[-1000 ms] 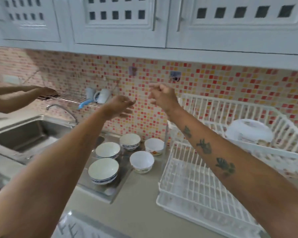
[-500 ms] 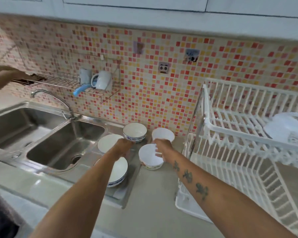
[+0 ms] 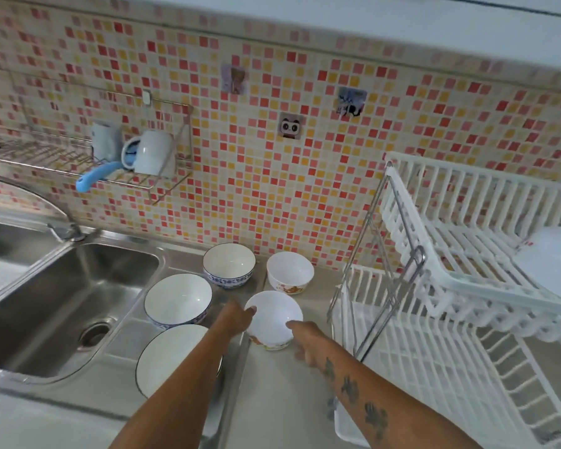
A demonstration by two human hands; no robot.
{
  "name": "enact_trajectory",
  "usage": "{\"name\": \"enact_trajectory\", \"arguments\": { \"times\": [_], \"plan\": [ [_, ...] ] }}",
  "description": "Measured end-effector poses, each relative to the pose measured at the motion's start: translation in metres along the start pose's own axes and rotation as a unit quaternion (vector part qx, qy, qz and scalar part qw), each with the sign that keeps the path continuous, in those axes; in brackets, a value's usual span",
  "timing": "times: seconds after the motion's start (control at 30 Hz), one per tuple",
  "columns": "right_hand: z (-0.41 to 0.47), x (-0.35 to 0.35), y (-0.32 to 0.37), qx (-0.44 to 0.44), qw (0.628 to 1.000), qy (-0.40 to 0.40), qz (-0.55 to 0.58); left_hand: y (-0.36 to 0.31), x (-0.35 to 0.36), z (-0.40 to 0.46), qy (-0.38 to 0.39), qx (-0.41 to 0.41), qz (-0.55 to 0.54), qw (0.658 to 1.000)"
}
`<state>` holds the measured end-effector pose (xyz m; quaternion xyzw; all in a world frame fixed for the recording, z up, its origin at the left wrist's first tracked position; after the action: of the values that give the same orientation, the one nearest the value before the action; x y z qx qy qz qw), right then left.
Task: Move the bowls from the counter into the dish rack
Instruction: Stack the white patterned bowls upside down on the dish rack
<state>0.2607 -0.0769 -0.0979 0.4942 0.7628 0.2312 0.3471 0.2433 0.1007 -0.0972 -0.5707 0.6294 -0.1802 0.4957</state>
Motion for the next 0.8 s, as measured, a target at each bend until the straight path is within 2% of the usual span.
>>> {"name": "enact_trajectory", "arguments": {
  "times": [0.37,0.47,0.63,0.73,0.8],
  "plan": [
    [0.023,0.014,-0.013,0.002,0.999,0.007,0.04,0.013,0.019,0.024,0.005,0.022,0.09,0.996],
    [0.019,0.018,-0.014,0.0,0.996,0.012,0.091,0.013,0.022,0.025,-0.001,0.021,0.087,0.996],
    [-0.005,0.012,-0.006,-0.001,0.984,0.02,0.179,0.011,0.017,0.016,0.028,-0.008,-0.116,0.993],
    [-0.029,0.012,0.007,-0.01,0.978,0.044,0.205,0.008,0.005,-0.005,0.065,-0.011,-0.265,0.962],
    [-0.053,0.007,0.021,-0.026,0.973,0.07,0.219,0.001,-0.005,-0.015,0.099,0.009,-0.328,0.94]
  ]
}}
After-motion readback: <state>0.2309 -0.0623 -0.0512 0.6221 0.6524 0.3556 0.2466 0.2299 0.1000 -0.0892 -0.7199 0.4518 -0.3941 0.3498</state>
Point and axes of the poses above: each hand's wrist, its own z-axis towards the middle knuckle, its own x-axis out of the palm, y = z × x, the point moved 5 cm from there along z, towards the middle knuckle, and after that the axes turned 3 degrees about -z, right-handed, at the moved point
